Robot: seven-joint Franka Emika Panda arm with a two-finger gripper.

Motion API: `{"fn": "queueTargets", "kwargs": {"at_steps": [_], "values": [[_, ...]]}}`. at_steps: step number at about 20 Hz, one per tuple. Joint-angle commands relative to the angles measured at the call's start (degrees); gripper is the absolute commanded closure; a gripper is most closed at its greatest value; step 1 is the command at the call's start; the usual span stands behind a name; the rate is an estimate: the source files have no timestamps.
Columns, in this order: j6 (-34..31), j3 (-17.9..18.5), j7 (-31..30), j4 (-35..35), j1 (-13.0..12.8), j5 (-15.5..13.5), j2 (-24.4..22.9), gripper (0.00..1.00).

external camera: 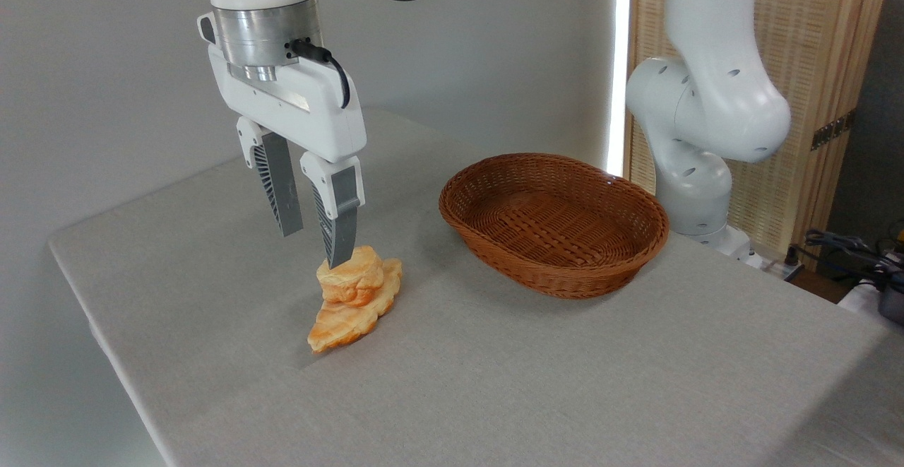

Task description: Put bread into the basket

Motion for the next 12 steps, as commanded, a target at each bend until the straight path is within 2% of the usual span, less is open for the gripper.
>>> {"fn": "queueTargets", "kwargs": {"at_steps": [1,12], "values": [[-1.24,-1.41,-0.48,0.47,1.28,-0.77,-0.62,0.00],[-3.43,-1.68,-0.57,0.46,1.19,-0.86,-0.62,0.00]]}}
